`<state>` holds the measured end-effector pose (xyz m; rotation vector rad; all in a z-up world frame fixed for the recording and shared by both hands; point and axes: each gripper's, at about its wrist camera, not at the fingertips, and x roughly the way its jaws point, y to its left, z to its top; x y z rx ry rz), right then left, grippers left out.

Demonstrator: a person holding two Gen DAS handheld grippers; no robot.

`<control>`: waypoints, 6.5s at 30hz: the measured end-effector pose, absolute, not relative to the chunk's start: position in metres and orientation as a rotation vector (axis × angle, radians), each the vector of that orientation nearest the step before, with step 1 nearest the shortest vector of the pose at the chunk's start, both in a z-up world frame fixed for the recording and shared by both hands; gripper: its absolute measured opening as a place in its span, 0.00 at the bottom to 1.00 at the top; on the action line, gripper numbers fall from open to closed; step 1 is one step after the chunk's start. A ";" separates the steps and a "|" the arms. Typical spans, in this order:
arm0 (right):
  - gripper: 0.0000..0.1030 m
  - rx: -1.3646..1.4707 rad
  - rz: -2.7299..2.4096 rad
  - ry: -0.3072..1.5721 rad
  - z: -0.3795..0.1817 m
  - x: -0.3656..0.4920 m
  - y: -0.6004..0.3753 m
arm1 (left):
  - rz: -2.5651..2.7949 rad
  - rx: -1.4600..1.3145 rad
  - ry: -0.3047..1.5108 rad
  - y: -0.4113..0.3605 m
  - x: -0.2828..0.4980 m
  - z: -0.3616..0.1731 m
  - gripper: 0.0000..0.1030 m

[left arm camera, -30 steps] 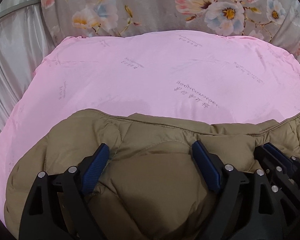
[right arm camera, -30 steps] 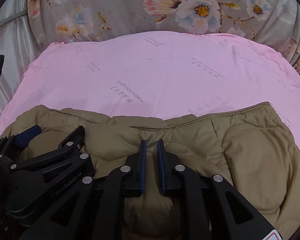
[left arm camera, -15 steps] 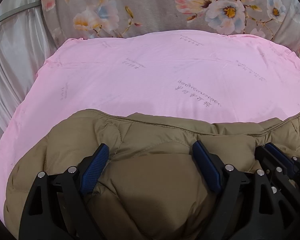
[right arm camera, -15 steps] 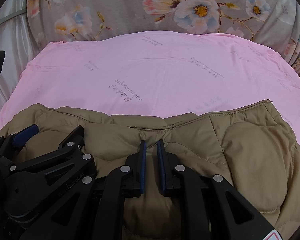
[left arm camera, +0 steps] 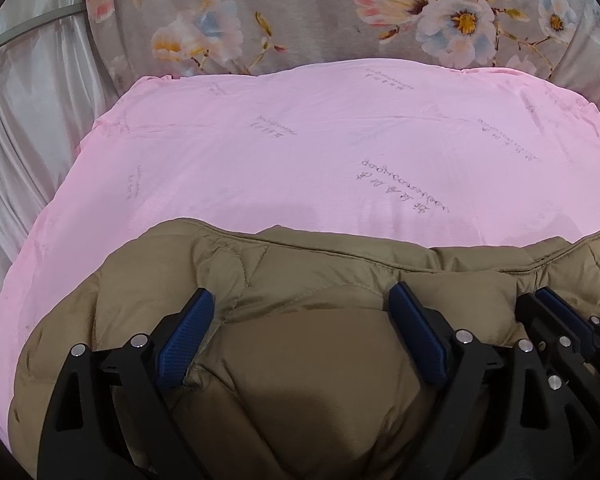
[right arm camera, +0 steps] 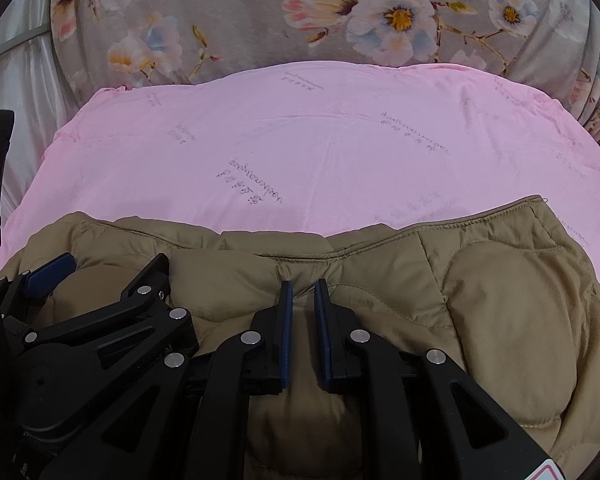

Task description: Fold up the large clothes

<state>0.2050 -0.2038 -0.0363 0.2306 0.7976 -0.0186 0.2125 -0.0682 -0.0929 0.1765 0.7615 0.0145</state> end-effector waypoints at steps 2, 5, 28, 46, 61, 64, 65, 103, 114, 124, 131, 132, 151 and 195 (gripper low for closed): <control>0.13 0.270 -0.024 0.791 -0.030 0.195 -0.209 | -0.011 0.152 0.778 -0.062 0.211 -0.089 0.85; 0.14 0.310 0.007 0.746 -0.013 0.158 -0.205 | -0.078 0.090 0.798 -0.040 0.184 -0.074 0.85; 0.19 0.211 0.020 0.722 -0.033 0.118 -0.172 | -0.036 0.150 0.723 -0.035 0.125 -0.094 0.94; 0.22 0.229 0.043 0.757 -0.017 0.120 -0.176 | -0.072 -0.103 0.718 0.043 0.073 -0.037 0.94; 0.25 0.320 0.095 0.873 -0.023 0.204 -0.165 | -0.184 -0.590 0.937 0.165 0.038 -0.080 0.94; 0.26 0.295 0.093 0.857 -0.028 0.204 -0.160 | -0.184 -0.571 0.905 0.155 0.050 -0.080 0.95; 0.26 0.294 0.094 0.852 -0.029 0.204 -0.159 | -0.187 -0.570 0.904 0.153 0.055 -0.080 0.95; 0.01 0.620 0.502 0.884 -0.011 0.051 -0.160 | -0.535 0.005 0.534 -0.049 0.009 0.116 0.15; 0.07 0.615 0.053 0.778 0.007 -0.051 -0.303 | -0.661 0.127 0.748 -0.161 0.011 0.049 0.16; 0.07 0.643 -0.020 0.764 -0.014 -0.056 -0.344 | -0.625 0.205 0.840 -0.203 0.008 -0.007 0.23; 0.07 0.643 -0.033 0.761 -0.007 -0.056 -0.343 | -0.614 0.237 0.852 -0.207 -0.001 -0.013 0.45; 0.08 0.643 -0.037 0.755 -0.005 -0.058 -0.344 | -0.637 0.219 0.860 -0.207 -0.002 -0.009 0.51; 0.71 0.757 0.108 0.542 0.141 0.056 -0.336 | -0.353 -0.094 0.674 -0.054 0.102 0.137 0.84; 0.21 0.752 -0.107 0.733 -0.052 0.105 -0.346 | -0.280 0.128 0.851 -0.167 0.189 -0.029 0.90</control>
